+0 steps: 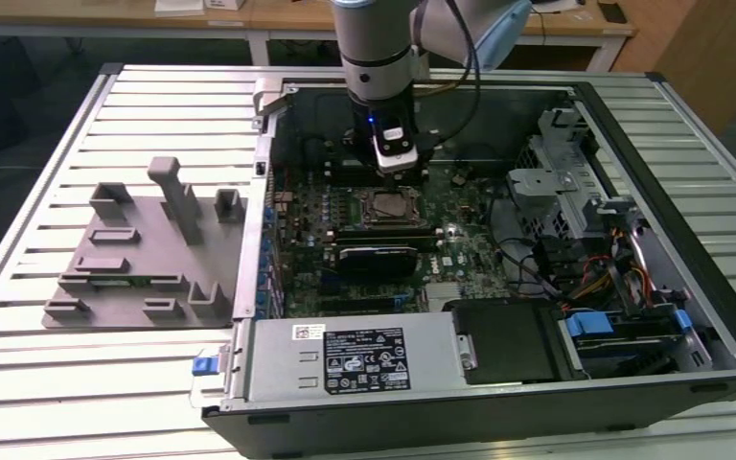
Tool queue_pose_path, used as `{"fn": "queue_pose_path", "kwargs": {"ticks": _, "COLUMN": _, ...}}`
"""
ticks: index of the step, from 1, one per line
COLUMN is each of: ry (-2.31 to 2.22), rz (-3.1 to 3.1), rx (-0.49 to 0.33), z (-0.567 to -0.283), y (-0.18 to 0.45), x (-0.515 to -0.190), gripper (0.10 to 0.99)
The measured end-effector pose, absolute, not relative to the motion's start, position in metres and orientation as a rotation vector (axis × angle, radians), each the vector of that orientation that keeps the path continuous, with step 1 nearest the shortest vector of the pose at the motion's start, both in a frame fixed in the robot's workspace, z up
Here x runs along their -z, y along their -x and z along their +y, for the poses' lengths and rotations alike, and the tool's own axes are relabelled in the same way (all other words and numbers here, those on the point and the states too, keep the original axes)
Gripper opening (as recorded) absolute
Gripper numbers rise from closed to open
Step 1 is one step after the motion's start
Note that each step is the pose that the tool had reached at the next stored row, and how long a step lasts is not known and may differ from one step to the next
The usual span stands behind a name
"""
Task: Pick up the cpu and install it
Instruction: 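Install the first cpu locking lever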
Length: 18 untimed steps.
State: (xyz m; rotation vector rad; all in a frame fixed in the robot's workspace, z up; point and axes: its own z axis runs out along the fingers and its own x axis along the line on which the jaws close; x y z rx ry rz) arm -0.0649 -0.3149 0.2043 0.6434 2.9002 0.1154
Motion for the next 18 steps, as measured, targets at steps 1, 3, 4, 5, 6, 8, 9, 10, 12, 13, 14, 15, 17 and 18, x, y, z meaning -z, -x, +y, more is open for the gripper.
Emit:
{"fn": "queue_pose_path", "kwargs": {"ticks": 1, "ry": -0.644, "rz": 2.901, "rx": -0.114, "z": -0.316, "y": 0.065, "x": -0.204, "gripper": 0.106}}
{"fn": "queue_pose_path", "kwargs": {"ticks": 3, "ry": -0.644, "rz": 2.902, "rx": -0.113, "z": -0.319, "y": 0.064, "x": -0.204, "gripper": 0.106}}
{"fn": "queue_pose_path", "kwargs": {"ticks": 4, "ry": -0.644, "rz": 2.902, "rx": -0.112, "z": -0.320, "y": 0.064, "x": -0.204, "gripper": 0.106}}
{"fn": "queue_pose_path", "kwargs": {"ticks": 5, "ry": -0.644, "rz": 2.903, "rx": -0.111, "z": -0.321, "y": 0.064, "x": -0.204, "gripper": 0.106}}
{"fn": "queue_pose_path", "kwargs": {"ticks": 6, "ry": -0.644, "rz": 2.903, "rx": -0.110, "z": -0.322, "y": 0.063, "x": -0.204, "gripper": 0.106}}
{"fn": "queue_pose_path", "kwargs": {"ticks": 8, "ry": -0.644, "rz": 2.904, "rx": -0.108, "z": -0.325, "y": 0.063, "x": -0.204, "gripper": 0.106}}
{"fn": "queue_pose_path", "kwargs": {"ticks": 9, "ry": -0.644, "rz": 2.904, "rx": -0.107, "z": -0.326, "y": 0.063, "x": -0.204, "gripper": 0.106}}
{"fn": "queue_pose_path", "kwargs": {"ticks": 10, "ry": -0.644, "rz": 2.904, "rx": -0.106, "z": -0.328, "y": 0.062, "x": -0.204, "gripper": 0.106}}
{"fn": "queue_pose_path", "kwargs": {"ticks": 12, "ry": -0.644, "rz": 2.905, "rx": -0.104, "z": -0.330, "y": 0.062, "x": -0.204, "gripper": 0.106}}
{"fn": "queue_pose_path", "kwargs": {"ticks": 13, "ry": -0.644, "rz": 2.905, "rx": -0.103, "z": -0.331, "y": 0.062, "x": -0.204, "gripper": 0.106}}
{"fn": "queue_pose_path", "kwargs": {"ticks": 14, "ry": -0.644, "rz": 2.905, "rx": -0.102, "z": -0.332, "y": 0.062, "x": -0.204, "gripper": 0.106}}
{"fn": "queue_pose_path", "kwargs": {"ticks": 15, "ry": -0.644, "rz": 2.906, "rx": -0.101, "z": -0.333, "y": 0.061, "x": -0.204, "gripper": 0.106}}
{"fn": "queue_pose_path", "kwargs": {"ticks": 17, "ry": -0.644, "rz": 2.906, "rx": -0.101, "z": -0.333, "y": 0.061, "x": -0.204, "gripper": 0.106}}
{"fn": "queue_pose_path", "kwargs": {"ticks": 18, "ry": -0.644, "rz": 2.906, "rx": -0.100, "z": -0.333, "y": 0.061, "x": -0.204, "gripper": 0.106}}
